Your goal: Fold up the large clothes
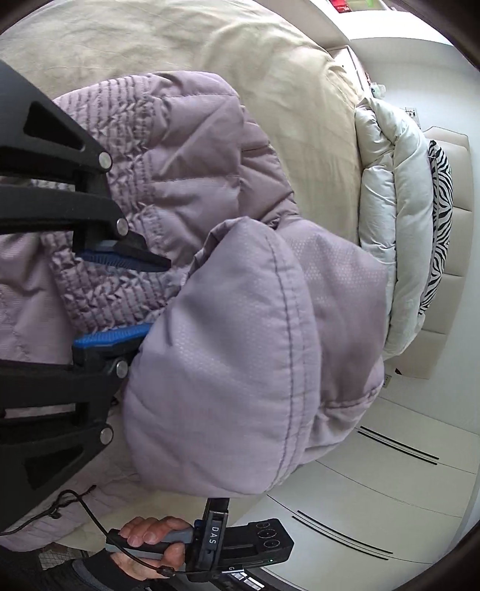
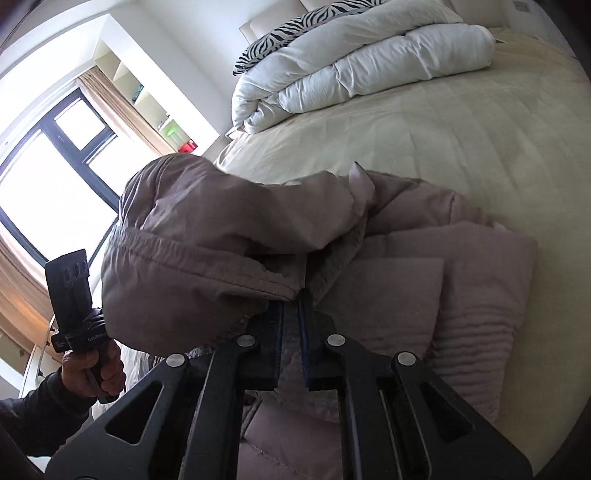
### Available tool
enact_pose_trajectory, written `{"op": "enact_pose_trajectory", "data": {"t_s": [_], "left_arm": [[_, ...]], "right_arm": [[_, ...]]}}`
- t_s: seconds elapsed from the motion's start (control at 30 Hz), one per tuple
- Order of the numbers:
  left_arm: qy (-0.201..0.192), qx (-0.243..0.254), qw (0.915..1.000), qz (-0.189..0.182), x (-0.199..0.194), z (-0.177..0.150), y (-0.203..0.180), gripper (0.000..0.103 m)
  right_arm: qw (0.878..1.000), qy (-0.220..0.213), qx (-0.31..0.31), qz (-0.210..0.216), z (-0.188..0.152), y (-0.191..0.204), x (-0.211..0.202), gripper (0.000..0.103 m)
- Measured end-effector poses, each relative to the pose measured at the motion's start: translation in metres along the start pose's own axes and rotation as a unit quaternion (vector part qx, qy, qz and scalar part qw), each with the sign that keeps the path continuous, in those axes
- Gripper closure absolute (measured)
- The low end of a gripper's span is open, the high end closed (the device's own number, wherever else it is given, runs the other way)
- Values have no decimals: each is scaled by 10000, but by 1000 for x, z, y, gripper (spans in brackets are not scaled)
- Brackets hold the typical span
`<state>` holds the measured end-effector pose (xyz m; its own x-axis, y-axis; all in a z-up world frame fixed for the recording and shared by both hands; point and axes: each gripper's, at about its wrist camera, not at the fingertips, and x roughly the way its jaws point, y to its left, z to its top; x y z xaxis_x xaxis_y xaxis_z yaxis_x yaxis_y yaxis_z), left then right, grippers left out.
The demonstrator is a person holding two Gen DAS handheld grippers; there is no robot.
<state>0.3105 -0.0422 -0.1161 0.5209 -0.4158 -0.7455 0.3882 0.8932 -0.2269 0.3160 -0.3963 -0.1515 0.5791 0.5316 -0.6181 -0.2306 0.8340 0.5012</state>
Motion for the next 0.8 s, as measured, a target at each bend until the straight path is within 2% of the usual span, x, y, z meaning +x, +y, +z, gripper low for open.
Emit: {"op": "enact_pose_trajectory", "data": {"t_s": [0.1, 0.13, 0.17, 0.2, 0.23, 0.27, 0.3, 0.33, 0.43, 0.47, 0.53, 0.6, 0.63, 0.7, 0.73, 0.77, 0.8], "left_arm": [[213, -26, 9997, 116, -12, -22, 3, 65], [166, -16, 9996, 221, -19, -24, 4, 65], [75, -11, 9995, 307, -29, -28, 4, 65], [-37, -15, 9994, 341, -38, -24, 4, 65], [-186, -12, 9992, 355, -47, -20, 3, 64], [-347, 15, 9988, 354, -55, -11, 0, 55], [-496, 73, 9980, 375, -61, -1, -3, 51], [-660, 151, 9968, 418, -66, 12, -8, 45], [-1119, 363, 9918, 495, -74, 56, -21, 43], [-1209, 384, 9907, 486, -74, 71, -24, 39], [-1165, 522, 9904, 538, -61, 98, -33, 32], [-993, 643, 9909, 644, -39, 111, -40, 32], [-791, 645, 9926, 662, -24, 113, -41, 32], [-405, 558, 9957, 616, 4, 105, -39, 45], [-278, 489, 9968, 574, 14, 94, -39, 52], [-172, 428, 9975, 544, 23, 85, -38, 52], [-109, 355, 9980, 518, 31, 74, -37, 52]], "right_arm": [[9997, -17, 119, -204, -33, -6, -16, 93], [9997, -55, 147, -209, -43, -7, -24, 87], [9996, -72, 205, -197, -49, -7, -30, 76], [9994, -96, 294, -132, -53, -8, -36, 69], [9991, -139, 391, -47, -56, -8, -41, 42], [9983, -253, 516, 38, -57, -8, -47, 23], [9971, -403, 634, 147, -59, -6, -54, 21], [9960, -454, 697, 323, -58, -3, -56, 21], [9906, -195, 1044, 858, -44, 6, -48, 21], [9873, -86, 1246, 976, -39, 9, -44, 21], [9774, 163, 1744, 1181, -28, 8, -26, 21], [9649, 354, 2198, 1395, -21, 1, -5, 21], [9629, 419, 2281, 1383, -18, -1, 3, 24], [9658, 417, 2288, 1147, -12, -5, 16, 35], [9659, 425, 2303, 1099, -11, -7, 22, 49], [9674, 415, 2291, 1000, -6, -10, 28, 65], [9702, 362, 2242, 846, -6, -11, 29, 70]]}}
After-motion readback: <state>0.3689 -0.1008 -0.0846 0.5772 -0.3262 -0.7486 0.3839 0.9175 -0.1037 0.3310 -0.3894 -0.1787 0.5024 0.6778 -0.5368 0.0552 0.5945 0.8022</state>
